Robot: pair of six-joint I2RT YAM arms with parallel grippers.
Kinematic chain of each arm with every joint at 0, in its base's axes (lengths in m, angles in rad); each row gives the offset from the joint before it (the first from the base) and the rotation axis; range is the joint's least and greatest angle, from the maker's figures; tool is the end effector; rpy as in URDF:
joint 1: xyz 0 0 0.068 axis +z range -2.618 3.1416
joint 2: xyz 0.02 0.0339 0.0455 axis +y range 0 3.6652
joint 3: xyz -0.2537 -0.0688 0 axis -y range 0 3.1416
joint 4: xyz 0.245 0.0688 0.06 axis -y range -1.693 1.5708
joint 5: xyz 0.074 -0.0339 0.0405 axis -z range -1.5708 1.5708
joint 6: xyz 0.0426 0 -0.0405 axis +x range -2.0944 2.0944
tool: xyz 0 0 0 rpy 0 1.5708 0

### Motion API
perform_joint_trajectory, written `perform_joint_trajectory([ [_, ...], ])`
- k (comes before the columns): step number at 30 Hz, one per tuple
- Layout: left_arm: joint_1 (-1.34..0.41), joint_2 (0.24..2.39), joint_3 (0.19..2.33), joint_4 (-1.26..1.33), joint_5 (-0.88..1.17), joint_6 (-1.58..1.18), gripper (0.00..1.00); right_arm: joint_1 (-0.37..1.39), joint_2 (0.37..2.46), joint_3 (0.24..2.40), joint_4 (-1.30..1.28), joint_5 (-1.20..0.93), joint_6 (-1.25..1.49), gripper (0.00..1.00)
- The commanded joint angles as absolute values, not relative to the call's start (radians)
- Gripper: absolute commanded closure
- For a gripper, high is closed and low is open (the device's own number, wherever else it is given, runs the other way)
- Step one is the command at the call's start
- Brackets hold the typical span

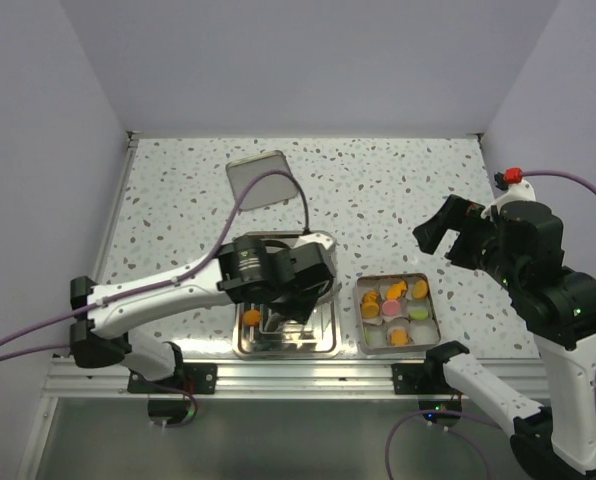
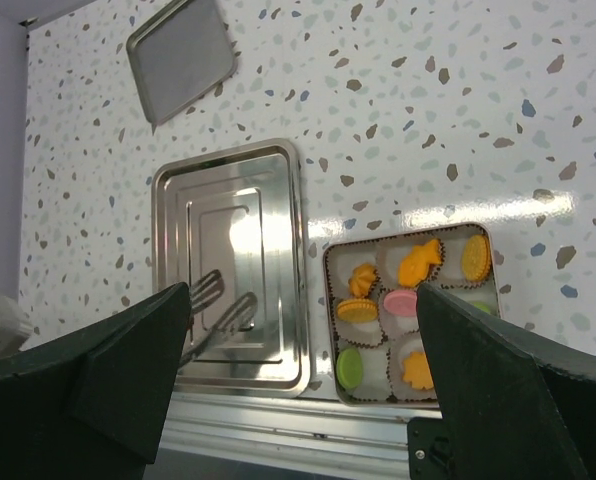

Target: Pack the cookies

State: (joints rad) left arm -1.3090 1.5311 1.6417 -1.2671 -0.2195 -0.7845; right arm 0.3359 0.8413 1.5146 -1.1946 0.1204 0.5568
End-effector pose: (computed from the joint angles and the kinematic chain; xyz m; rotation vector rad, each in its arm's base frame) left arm 0.0849 -0.2809 0.3479 0.6458 2.6495 -0.3458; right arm 0.1016 0.0301 0.4444 0.3063 2.0926 0.4133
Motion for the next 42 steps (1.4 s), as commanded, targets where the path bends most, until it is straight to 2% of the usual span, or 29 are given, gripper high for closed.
perform_joint_trajectory([
  [1, -1.281, 1.376, 1.496, -1.315, -0.249, -0.879, 0.47, 0.341, 0.835, 1.508, -1.146, 0.12, 0.554, 0.01],
  [8, -1.281, 1.177, 1.229, -1.316, -0.207, -0.985, 0.47, 0.341, 0.831, 1.497, -1.14, 0.109, 0.555, 0.01],
  [12, -1.281, 1.106, 1.161, -1.316, -0.215, -1.02, 0.47, 0.341, 0.833, 1.496, -1.135, 0.1, 0.56, 0.01],
  [16, -1.281, 1.083, 1.138, -1.318, -0.229, -1.051, 0.44, 0.341, 0.833, 1.499, -1.137, 0.094, 0.56, 0.01],
  [42, -1.226, 1.015, 0.994, -1.318, -0.242, -1.051, 0.44, 0.342, 0.833, 1.479, -1.138, 0.078, 0.561, 0.01],
])
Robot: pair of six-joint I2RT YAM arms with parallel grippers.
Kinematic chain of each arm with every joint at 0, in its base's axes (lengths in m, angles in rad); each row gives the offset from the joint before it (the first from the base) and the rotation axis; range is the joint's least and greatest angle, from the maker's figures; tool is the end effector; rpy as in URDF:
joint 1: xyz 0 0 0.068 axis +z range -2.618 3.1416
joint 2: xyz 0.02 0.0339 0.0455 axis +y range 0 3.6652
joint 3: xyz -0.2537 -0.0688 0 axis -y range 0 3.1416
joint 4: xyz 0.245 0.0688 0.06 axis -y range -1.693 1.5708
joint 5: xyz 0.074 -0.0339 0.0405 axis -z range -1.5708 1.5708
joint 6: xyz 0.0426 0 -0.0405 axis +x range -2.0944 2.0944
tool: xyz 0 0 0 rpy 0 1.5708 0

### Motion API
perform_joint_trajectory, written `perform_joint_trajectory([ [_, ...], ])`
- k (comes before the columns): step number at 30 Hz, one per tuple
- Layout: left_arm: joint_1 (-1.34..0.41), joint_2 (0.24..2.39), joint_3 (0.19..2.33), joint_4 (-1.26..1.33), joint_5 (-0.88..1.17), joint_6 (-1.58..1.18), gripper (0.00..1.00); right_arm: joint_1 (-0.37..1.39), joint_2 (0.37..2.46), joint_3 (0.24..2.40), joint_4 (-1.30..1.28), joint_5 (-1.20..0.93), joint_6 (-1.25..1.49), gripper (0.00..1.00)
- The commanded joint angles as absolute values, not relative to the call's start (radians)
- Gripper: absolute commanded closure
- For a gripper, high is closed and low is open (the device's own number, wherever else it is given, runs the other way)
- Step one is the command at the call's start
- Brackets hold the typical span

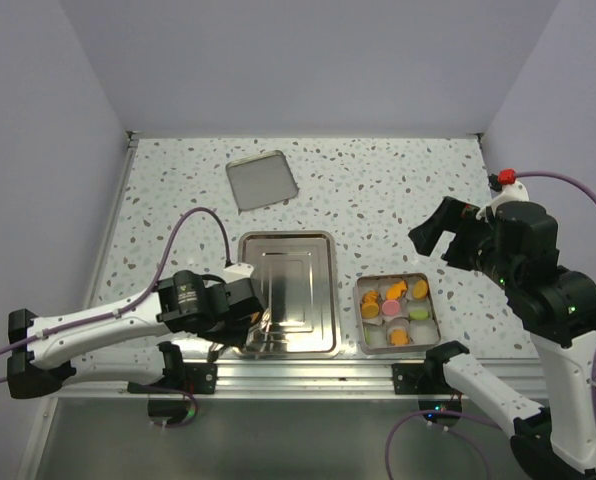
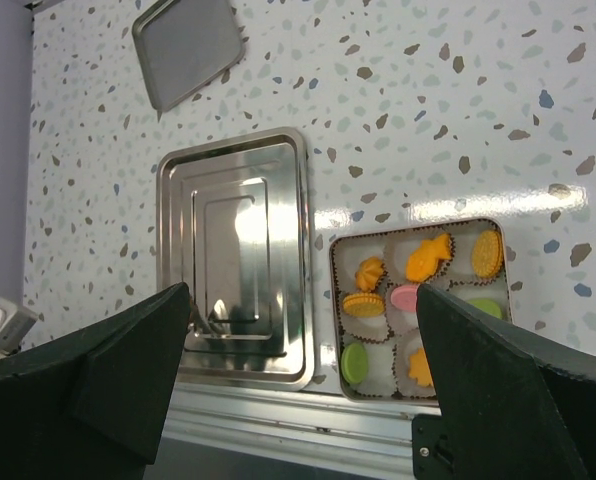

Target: Pack the cookies

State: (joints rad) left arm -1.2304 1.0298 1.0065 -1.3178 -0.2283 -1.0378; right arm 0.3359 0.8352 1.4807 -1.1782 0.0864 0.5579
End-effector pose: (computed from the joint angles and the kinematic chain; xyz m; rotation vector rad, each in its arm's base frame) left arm 0.0632 -0.1495 0.2728 0.2352 2.8248 -0.1588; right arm 0.1048 0.0327 0.4378 0.2885 2.1134 0.4433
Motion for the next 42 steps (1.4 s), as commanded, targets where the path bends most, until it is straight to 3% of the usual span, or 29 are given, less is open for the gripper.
perform_joint_trajectory([
  [1, -1.226, 1.017, 0.986, -1.318, -0.241, -1.051, 0.44, 0.342, 0.831, 1.479, -1.137, 0.08, 0.561, 0.01],
  [35, -1.226, 1.115, 0.991, -1.278, -0.143, -0.98, 0.46, 0.351, 0.833, 1.474, -1.131, 0.106, 0.558, 0.01],
  [42, -1.226, 1.111, 0.985, -1.279, -0.138, -0.979, 0.58, 0.351, 0.831, 1.474, -1.132, 0.106, 0.558, 0.01],
])
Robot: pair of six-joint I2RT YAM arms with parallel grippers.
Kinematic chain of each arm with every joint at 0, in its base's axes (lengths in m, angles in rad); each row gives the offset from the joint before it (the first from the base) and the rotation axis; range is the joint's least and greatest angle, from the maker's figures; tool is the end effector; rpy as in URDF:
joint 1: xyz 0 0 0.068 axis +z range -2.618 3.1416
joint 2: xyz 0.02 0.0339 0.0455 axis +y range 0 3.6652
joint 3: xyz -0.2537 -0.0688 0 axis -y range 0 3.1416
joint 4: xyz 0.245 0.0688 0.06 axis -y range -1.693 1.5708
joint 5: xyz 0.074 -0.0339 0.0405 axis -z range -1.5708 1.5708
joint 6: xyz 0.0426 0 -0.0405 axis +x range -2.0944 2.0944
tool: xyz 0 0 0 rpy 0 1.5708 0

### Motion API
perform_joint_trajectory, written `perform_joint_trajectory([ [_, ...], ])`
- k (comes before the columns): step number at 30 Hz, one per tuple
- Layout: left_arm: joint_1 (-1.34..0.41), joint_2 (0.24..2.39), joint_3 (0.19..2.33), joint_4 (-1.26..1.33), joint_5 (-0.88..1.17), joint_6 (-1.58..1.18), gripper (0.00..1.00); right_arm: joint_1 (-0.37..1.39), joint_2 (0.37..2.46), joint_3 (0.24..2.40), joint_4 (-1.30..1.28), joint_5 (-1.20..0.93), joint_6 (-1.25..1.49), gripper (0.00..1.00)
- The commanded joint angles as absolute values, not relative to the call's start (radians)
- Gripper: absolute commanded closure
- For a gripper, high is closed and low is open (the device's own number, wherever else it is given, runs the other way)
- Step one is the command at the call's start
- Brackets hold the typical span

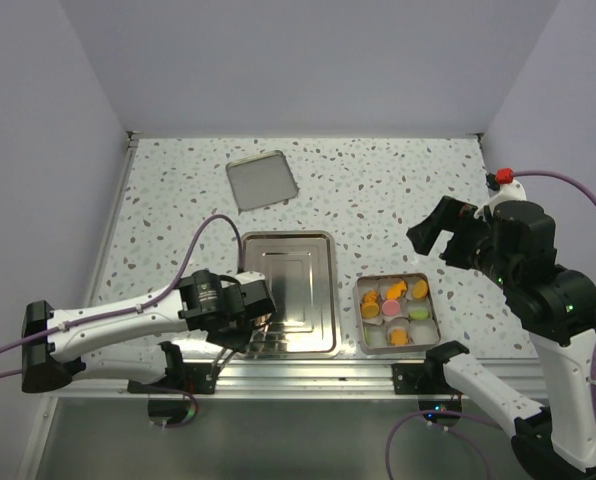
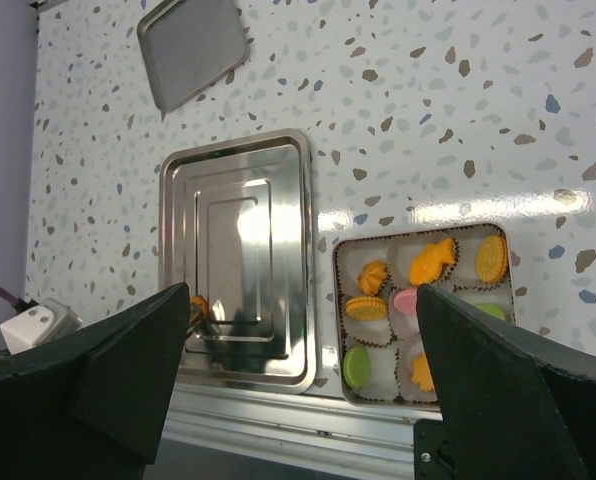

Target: Pack the cookies

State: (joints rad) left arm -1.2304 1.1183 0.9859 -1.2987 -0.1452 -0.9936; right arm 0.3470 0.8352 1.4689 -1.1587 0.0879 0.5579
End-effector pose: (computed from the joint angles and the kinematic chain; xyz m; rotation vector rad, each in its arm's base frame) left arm 0.0646 -0.1639 0.2538 0.3334 2.9296 -0.0900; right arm 0.1070 0.0347 0.4367 0.2773 2.1080 0.4515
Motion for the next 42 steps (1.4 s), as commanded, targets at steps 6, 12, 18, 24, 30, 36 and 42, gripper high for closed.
perform_joint_trajectory([
  [6, -1.226, 1.132, 1.07, -1.279, -0.156, -0.97, 0.62, 0.351, 0.831, 1.48, -1.134, 0.11, 0.558, 0.01],
  [12, -1.226, 1.273, 1.335, -1.316, -0.221, -0.885, 0.62, 0.351, 0.836, 1.512, -1.144, 0.127, 0.557, 0.01],
  [18, -1.229, 1.452, 1.619, -1.281, -0.21, -0.792, 0.62, 0.351, 0.839, 1.572, -1.163, 0.172, 0.561, 0.01],
  [24, -1.282, 1.63, 1.817, -1.161, -0.157, -0.684, 0.62, 0.351, 0.828, 1.672, -1.177, 0.27, 0.58, 0.01],
  [30, -1.335, 1.805, 1.971, -1.075, -0.061, -0.629, 0.63, 0.353, 0.808, 1.747, -1.169, 0.348, 0.569, 0.01],
  [36, -1.378, 1.928, 2.082, -1.04, 0.032, -0.586, 0.64, 0.351, 0.795, 1.743, -1.181, 0.359, 0.558, 0.01],
  [42, -1.397, 1.973, 2.06, -1.017, 0.044, -0.6, 0.64, 0.351, 0.788, 1.718, -1.177, 0.342, 0.555, 0.01],
])
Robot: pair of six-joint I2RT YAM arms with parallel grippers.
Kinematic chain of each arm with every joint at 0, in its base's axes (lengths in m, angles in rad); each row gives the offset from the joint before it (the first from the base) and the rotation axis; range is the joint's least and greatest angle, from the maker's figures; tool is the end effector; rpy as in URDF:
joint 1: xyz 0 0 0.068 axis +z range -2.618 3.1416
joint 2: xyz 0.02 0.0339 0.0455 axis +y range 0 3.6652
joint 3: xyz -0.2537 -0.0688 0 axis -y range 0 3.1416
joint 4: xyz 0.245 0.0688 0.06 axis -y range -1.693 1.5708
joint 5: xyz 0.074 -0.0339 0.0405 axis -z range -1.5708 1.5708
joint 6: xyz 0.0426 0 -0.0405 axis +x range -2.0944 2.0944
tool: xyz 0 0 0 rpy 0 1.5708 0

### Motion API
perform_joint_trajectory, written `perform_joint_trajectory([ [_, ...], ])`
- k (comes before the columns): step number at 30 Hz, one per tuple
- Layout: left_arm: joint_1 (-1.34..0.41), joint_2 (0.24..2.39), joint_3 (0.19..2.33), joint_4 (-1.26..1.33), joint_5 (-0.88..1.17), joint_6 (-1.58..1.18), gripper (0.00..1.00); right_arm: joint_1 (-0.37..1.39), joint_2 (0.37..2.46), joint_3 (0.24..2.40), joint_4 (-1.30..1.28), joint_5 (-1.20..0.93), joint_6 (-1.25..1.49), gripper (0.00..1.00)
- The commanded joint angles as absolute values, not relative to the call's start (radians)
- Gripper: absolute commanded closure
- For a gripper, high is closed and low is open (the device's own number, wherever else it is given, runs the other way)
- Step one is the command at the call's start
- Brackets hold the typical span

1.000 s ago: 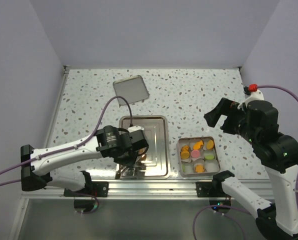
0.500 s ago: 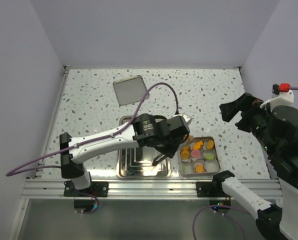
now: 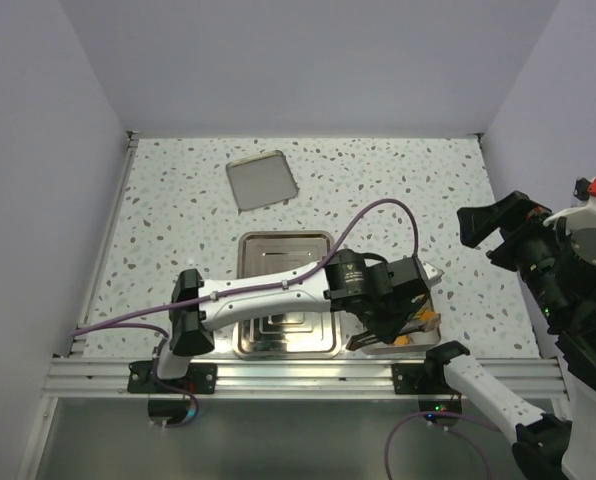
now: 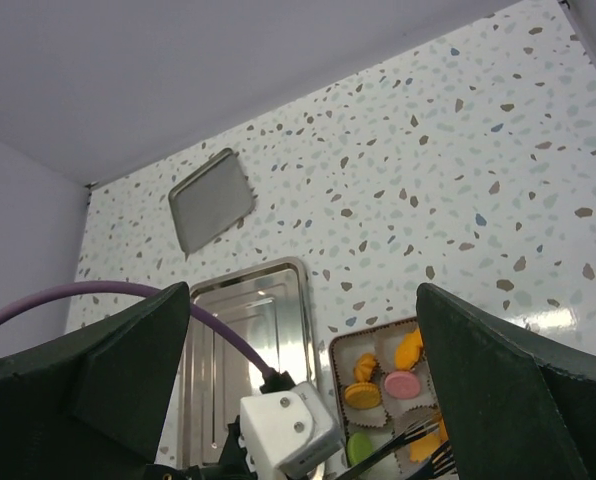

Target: Pack the cookies

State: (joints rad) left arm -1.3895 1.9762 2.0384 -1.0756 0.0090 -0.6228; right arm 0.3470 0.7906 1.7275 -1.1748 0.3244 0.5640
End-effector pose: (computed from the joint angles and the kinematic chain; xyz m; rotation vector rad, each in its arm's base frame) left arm 0.0758 -0.4157 0.3228 1.0401 2.5695 -0.6768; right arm 0.0511 0.0041 0.4998 0.4242 1.7600 0.3574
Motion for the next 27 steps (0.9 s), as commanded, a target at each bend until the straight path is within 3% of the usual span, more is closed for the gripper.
perform_joint_trajectory([
  [1, -1.402, 1.976, 2.053, -1.006, 0.048, -0.603, 0.63, 0.353, 0.79, 1.715, -1.175, 0.334, 0.557, 0.01],
  [27, -1.414, 1.985, 1.954, -0.983, -0.02, -0.629, 0.55, 0.362, 0.782, 1.643, -1.167, 0.299, 0.557, 0.01],
])
